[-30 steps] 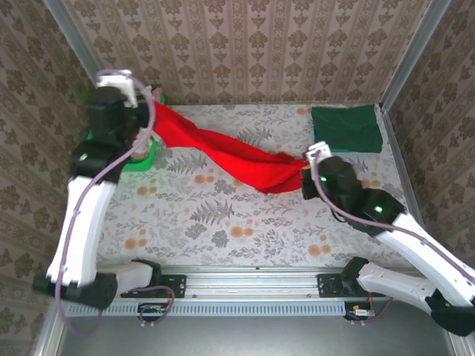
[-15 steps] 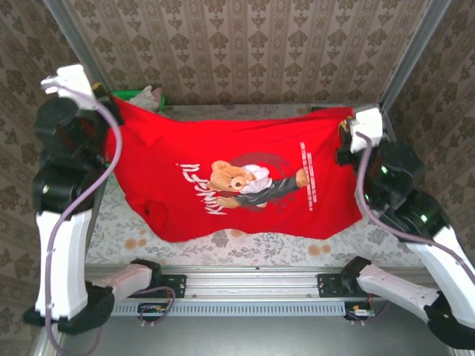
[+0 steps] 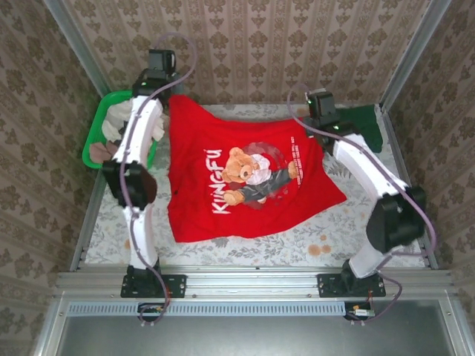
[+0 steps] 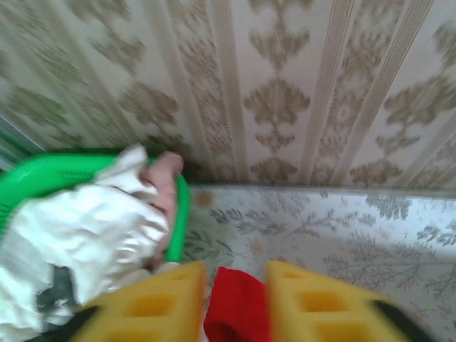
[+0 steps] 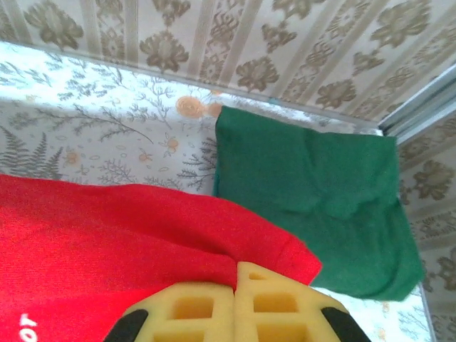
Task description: Fold and stack the t-shirts
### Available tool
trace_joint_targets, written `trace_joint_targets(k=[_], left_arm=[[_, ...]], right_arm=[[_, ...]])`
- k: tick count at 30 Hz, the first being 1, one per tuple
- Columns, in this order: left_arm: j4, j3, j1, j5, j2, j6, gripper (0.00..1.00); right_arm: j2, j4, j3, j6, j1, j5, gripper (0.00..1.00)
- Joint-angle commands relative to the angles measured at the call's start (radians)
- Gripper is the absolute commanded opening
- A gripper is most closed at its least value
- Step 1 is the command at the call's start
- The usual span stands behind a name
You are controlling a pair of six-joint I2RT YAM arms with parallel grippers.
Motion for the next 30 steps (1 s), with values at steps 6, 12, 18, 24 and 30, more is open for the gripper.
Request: trace_joint_targets(k=[6, 12, 18, 24, 30], left_arm=[[-0.314, 0.336, 0.024, 0.13, 0.176, -0.053, 0.97], [-0.193, -0.326, -0.003, 0.16, -0.293, -0.05, 1.0], [0.214, -1.216, -0.04, 0.241, -0.86, -0.207, 1.0], [0.289, -1.528, -0.069, 0.295, -0.926, -0.286, 0.94], [0.333, -1.549, -0.076, 0.323, -0.863, -0.294, 0.92]], right_arm=[[0.346, -0.235, 0.422, 0.022, -0.029, 0.058, 0.57], [0.192, -0.379, 0.332, 0.095, 0.005, -0.004, 0.83], [-0.081, -0.079, -0.239, 0.289, 0.071, -0.305, 0.83], [0.055, -0.125, -0.197, 0.366, 0.033, -0.247, 0.76], [0.231, -0.275, 0.118, 0.349, -0.062, -0.091, 0.72]])
